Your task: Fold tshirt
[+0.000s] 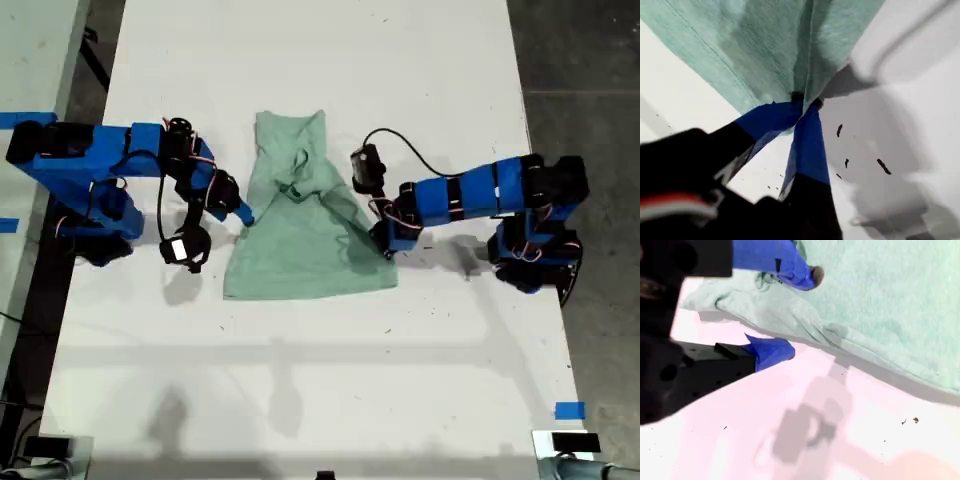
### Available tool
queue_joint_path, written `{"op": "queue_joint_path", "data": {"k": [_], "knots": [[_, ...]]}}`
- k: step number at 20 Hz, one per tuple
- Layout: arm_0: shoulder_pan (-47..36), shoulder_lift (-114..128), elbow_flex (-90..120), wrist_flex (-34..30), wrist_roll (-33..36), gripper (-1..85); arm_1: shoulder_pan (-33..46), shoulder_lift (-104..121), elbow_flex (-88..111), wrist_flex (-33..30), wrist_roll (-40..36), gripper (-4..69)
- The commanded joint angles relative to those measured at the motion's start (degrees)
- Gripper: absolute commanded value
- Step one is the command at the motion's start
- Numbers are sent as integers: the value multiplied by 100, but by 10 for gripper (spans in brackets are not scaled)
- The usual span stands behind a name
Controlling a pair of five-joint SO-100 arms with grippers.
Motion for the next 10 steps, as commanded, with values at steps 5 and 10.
{"op": "queue_joint_path", "data": {"k": [5, 10], "knots": [[-53, 193, -44, -79, -18, 186, -439, -202, -2654, 1679, 211, -15], [-9, 193, -44, -79, -53, 186, -527, -1644, -4570, 1564, 290, -15]]}}
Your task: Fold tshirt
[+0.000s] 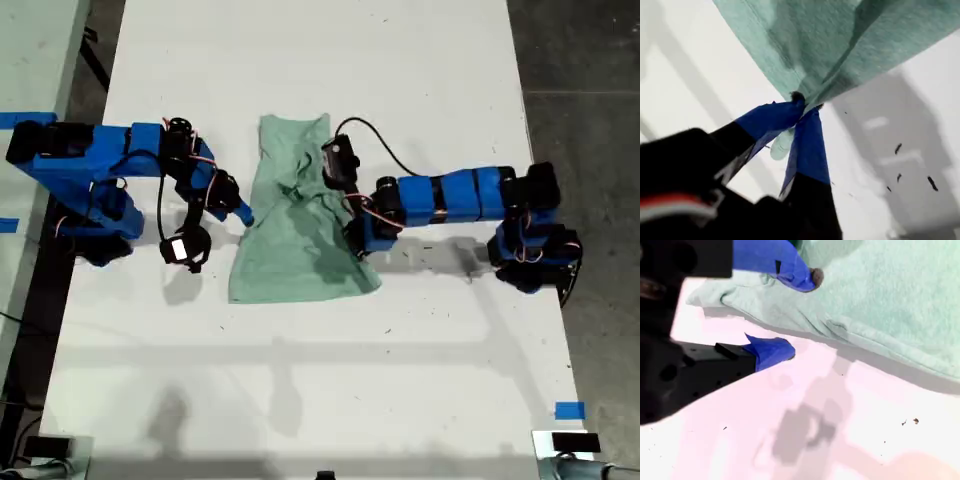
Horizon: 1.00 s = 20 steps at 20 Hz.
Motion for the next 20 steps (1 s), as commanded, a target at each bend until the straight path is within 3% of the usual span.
{"op": "queue_joint_path", "data": {"k": [1, 8, 10, 13, 14, 20], "knots": [[-9, 193, -44, -70, -53, 186, -53, -272, -800, -264, 132, -15], [9, 149, -62, -114, -62, 216, 185, -1942, -888, -2312, 571, 8], [26, 141, -79, -114, -62, 220, 211, -2171, -1512, -1652, 439, 222], [26, 141, -132, -26, -70, 206, 220, -1600, -1573, -475, 606, 265], [44, 158, -158, 53, -70, 203, 158, -1310, -1564, -220, 457, 323], [606, 615, -202, 650, -545, 219, 35, 360, -1116, 554, 431, 270]]}}
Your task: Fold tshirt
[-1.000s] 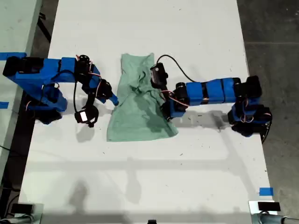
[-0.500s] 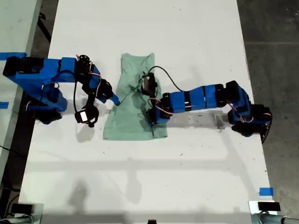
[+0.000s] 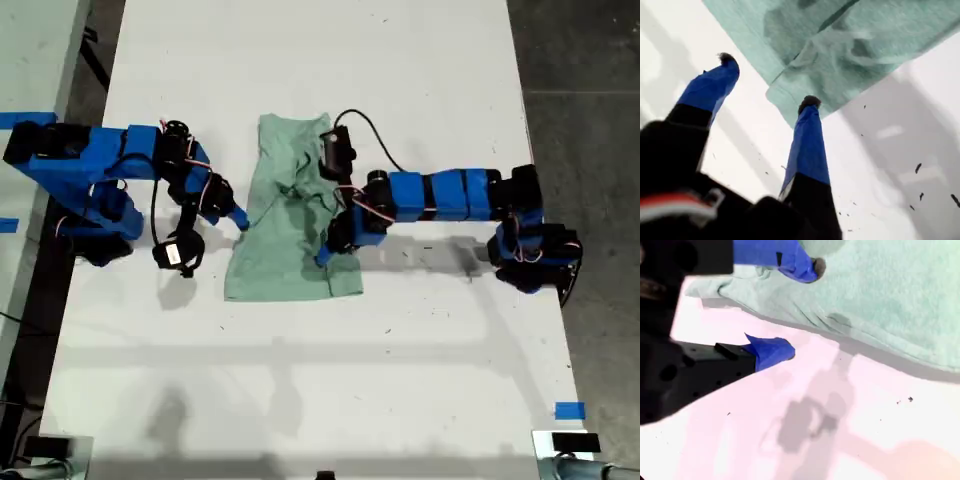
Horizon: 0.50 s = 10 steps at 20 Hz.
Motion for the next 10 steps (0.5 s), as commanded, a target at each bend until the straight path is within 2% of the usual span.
{"op": "queue_joint_path", "data": {"k": [1, 6, 8, 10], "knots": [[439, 510, -220, 264, -396, 218, -105, 993, 97, 229, -97, 268], [932, 606, -290, 141, -879, 215, -62, 1230, 431, 237, -123, 266], [940, 413, -26, -264, -896, 214, -53, 1230, 483, 220, -141, 268], [896, 220, 483, -1037, -879, 212, -44, 1239, 501, 229, -158, 269]]}}
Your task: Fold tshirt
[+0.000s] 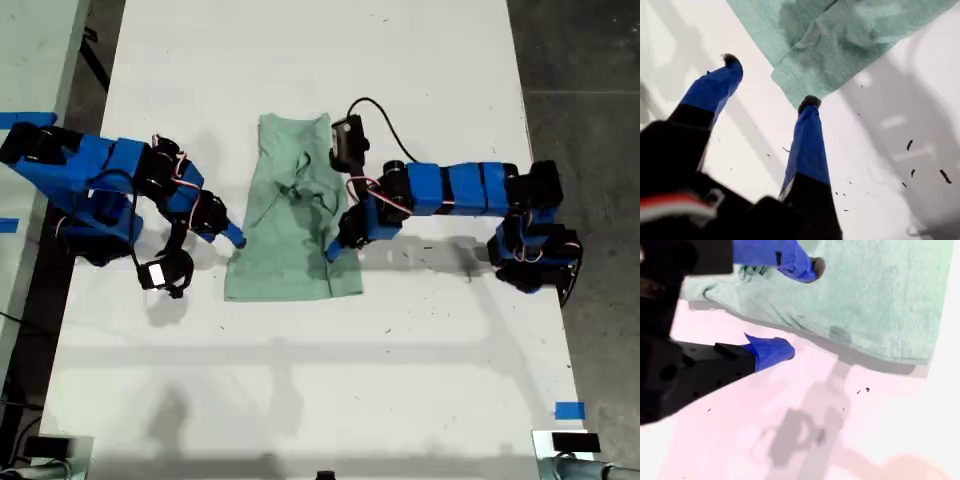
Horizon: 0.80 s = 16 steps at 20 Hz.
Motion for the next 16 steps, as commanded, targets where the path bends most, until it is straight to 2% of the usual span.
{"op": "queue_joint_path", "data": {"k": [1, 4, 7, 8, 9, 13, 16], "knots": [[-18, -202, 457, -1063, -44, 210, -44, 519, -44, 62, -105, 270], [-141, -896, 1020, -2030, -70, 209, -88, 571, 0, 62, -97, 272], [-299, -1740, 1090, -2452, -70, 200, -105, 615, 79, 62, -70, 273], [-352, -1837, 1090, -2461, -70, 116, -114, 633, 114, 62, -62, 274], [-387, -1793, 1090, -2303, -185, 1, -123, 642, 158, 62, -53, 275], [-334, -422, 1143, -1318, -439, 1, -123, 650, 299, 0, -26, 280], [-369, -114, 1090, -861, -448, 1, -105, 650, 369, -97, -62, 279]]}}
